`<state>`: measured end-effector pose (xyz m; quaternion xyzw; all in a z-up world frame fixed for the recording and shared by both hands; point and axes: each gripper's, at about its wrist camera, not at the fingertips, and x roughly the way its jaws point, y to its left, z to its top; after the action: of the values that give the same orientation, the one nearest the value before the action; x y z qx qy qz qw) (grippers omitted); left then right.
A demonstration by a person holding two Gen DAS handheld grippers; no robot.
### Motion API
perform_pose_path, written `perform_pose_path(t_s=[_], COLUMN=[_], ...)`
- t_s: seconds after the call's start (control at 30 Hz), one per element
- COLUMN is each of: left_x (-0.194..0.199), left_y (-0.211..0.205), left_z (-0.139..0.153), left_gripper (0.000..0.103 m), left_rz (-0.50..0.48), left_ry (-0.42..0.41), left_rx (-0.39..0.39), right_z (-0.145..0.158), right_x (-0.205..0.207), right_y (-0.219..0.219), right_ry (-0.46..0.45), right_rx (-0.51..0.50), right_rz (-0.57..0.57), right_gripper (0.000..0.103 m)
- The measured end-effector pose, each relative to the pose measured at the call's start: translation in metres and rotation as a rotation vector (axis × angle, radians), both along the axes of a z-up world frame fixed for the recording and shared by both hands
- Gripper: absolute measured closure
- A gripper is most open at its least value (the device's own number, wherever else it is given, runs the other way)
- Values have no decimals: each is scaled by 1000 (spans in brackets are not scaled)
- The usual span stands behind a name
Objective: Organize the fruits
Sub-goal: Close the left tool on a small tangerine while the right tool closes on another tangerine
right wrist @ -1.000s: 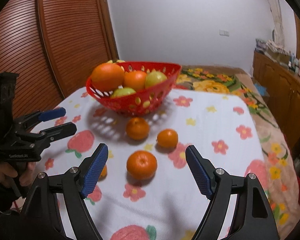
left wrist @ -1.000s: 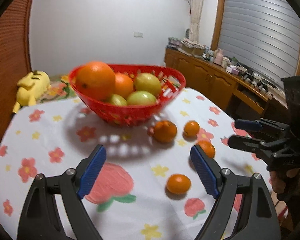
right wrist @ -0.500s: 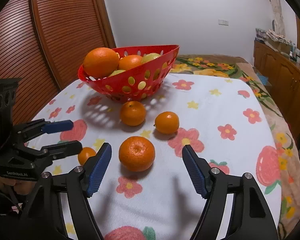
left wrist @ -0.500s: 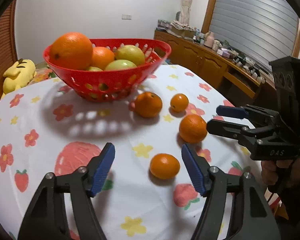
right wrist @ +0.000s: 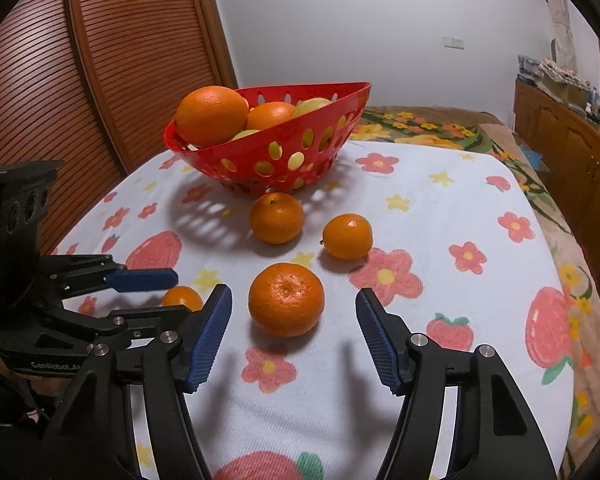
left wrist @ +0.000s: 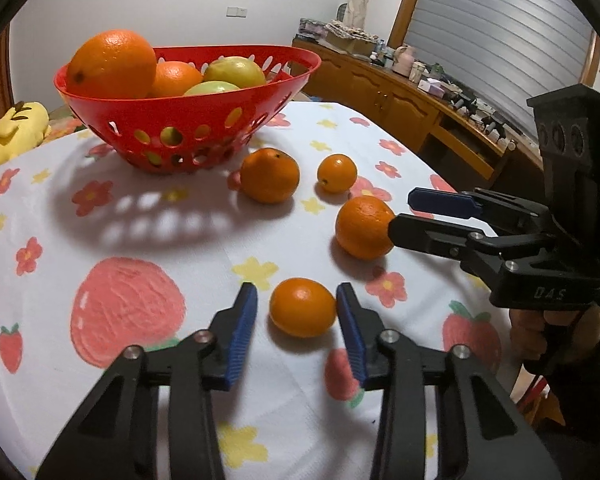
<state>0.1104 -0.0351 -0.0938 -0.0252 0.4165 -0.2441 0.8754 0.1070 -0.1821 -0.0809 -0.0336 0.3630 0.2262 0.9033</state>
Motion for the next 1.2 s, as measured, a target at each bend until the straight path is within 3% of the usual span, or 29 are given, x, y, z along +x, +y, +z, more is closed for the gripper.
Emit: perform_pose_path(t_s=[0.73, 1.0, 1.2], left_x=[-1, -1, -2], left_y=[35, 45, 45], left_z=[23, 30, 33], left_gripper=[72, 72, 72], left_rz=[105, 133, 134], left_ry=[-75, -91, -103], left_rx=[-30, -35, -34], right_z=[-17, -21, -21], right_x=[23, 25, 23], right_y=[17, 19, 18], right_ry=[73, 94, 93], right_rx=[-50, -53, -54], right_rz=[26, 44, 52], right_gripper=[43, 55, 56])
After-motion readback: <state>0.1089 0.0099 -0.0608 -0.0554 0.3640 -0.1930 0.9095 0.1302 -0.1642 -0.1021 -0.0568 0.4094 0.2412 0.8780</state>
